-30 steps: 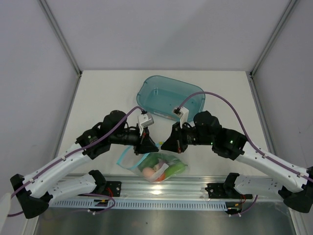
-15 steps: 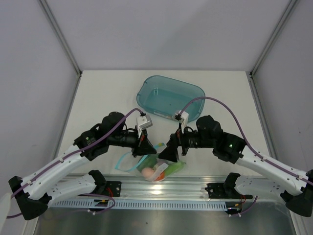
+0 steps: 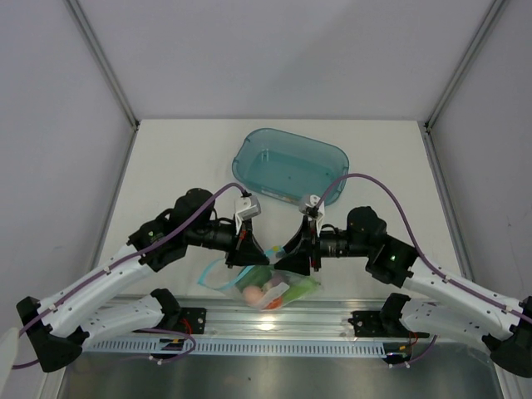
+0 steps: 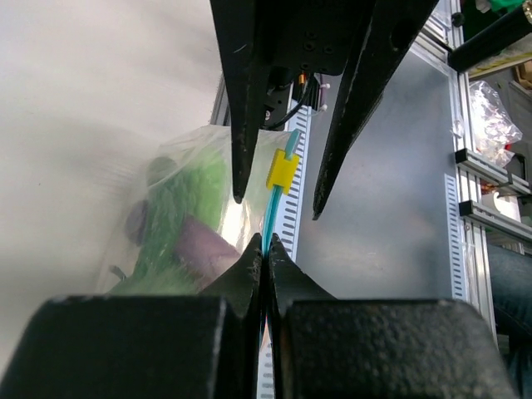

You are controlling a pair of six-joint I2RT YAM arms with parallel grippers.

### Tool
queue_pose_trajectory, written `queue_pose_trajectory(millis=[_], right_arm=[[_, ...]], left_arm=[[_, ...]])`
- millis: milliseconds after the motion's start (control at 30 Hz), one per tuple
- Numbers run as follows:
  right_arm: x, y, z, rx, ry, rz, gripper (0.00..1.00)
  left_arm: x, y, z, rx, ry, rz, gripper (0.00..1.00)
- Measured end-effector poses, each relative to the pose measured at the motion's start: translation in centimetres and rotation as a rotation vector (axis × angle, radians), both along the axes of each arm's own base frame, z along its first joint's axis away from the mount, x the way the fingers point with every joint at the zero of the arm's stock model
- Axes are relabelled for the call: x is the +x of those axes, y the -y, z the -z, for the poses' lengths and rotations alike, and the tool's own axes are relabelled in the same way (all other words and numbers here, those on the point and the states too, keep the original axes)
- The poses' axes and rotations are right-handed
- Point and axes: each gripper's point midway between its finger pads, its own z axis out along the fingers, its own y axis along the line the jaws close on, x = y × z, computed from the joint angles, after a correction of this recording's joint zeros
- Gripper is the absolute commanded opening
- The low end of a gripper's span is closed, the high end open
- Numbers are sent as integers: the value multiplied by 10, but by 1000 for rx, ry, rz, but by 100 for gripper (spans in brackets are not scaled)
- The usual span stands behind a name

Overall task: Place the food in the zip-top bag and seal the zipper
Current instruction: Zip the zipper food storage bag at the center of the board.

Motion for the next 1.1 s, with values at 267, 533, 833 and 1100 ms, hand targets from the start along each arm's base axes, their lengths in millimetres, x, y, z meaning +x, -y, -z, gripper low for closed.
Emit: queue_pose_trajectory(millis=[267,533,833,1100], right_arm=[[-2,-1,-11,54,43,-43,0],[2,-6,2,19,16,-66,9],[0,-5,14,-20,-1,-88,100],[2,-3,8,-6,11,-65,68]], left_arm=[[-5,1,5,-4,-22,26,1],[-8,-1,6,0,-34,37,1],[-8,0,5,-5,-29,38,1],[-9,0,5,-7,-31,44,1]])
